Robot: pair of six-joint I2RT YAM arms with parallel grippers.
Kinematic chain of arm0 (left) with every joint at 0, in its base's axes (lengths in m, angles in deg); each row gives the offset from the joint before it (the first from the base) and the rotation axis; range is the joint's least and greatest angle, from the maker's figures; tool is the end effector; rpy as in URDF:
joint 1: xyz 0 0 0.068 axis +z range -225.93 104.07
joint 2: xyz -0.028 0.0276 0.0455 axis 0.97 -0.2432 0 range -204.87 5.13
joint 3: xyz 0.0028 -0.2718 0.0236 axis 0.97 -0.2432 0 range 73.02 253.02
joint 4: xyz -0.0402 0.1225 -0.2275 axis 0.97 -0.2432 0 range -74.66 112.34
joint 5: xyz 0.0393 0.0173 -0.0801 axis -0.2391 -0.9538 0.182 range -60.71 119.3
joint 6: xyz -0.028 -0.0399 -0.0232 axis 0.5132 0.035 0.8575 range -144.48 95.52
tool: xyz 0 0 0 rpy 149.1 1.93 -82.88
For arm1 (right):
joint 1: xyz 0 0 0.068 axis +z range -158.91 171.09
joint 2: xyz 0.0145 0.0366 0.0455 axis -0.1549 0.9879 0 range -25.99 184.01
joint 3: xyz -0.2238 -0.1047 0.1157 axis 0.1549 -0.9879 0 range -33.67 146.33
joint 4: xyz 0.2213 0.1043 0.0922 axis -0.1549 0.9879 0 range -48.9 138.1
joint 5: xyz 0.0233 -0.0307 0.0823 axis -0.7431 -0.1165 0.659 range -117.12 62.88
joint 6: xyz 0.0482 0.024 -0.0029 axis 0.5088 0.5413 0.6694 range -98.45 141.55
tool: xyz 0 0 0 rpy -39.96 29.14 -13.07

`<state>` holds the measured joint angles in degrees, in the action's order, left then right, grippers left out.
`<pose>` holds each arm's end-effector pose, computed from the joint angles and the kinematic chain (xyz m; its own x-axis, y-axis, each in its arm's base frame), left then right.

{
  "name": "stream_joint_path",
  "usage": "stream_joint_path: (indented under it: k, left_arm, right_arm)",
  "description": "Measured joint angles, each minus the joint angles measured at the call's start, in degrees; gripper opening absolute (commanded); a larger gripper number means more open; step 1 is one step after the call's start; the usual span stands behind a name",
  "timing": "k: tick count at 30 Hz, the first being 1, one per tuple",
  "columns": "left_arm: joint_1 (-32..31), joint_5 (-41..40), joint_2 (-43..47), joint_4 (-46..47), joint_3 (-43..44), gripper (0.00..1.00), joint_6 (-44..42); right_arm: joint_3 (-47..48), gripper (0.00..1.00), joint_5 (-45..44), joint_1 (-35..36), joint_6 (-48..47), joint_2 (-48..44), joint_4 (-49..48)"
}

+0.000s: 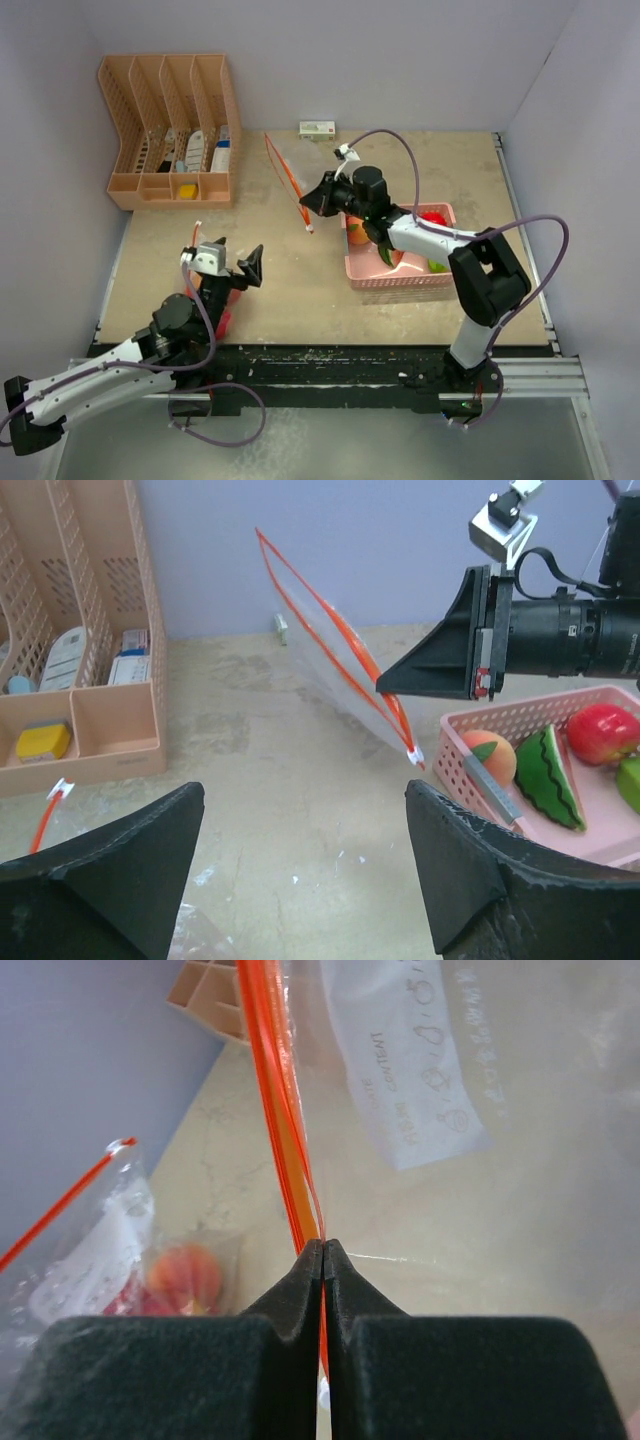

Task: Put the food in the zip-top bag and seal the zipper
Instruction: Pick up the zipper food storage bag at the center of the board.

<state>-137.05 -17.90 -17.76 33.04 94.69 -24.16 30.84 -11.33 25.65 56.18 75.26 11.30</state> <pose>0.0807 -0.0924 0.2871 0.0782 -0.1496 -0.9857 0.2461 0.9610 -0.1263 0.3331 0.2412 0.2609 -0.5186 0.3068 -0.7981 -0.5756 0.5650 0.5912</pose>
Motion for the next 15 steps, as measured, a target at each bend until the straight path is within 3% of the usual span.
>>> stream_joint_path:
  k: [4, 9, 15]
  left_arm:
    - [0.28, 1.99, -2.03, 10.93, -2.93, 0.80, -1.84]
    - [2.21, 5.09, -10.78, 24.24, -2.95, 0.86, -1.62]
    - [6.93, 9.55, -14.56, 31.12, -4.22, 0.89, 2.86]
  right_arm:
    - [-1.81, 0.00, 3.43, 0.39, 3.23, -2.16, -1.07]
    - [-3.10, 0.00, 6.05, 0.74, 4.87, -7.26, -1.62]
    - [-5.40, 0.00, 7.93, 0.74, 5.35, -13.05, -2.64]
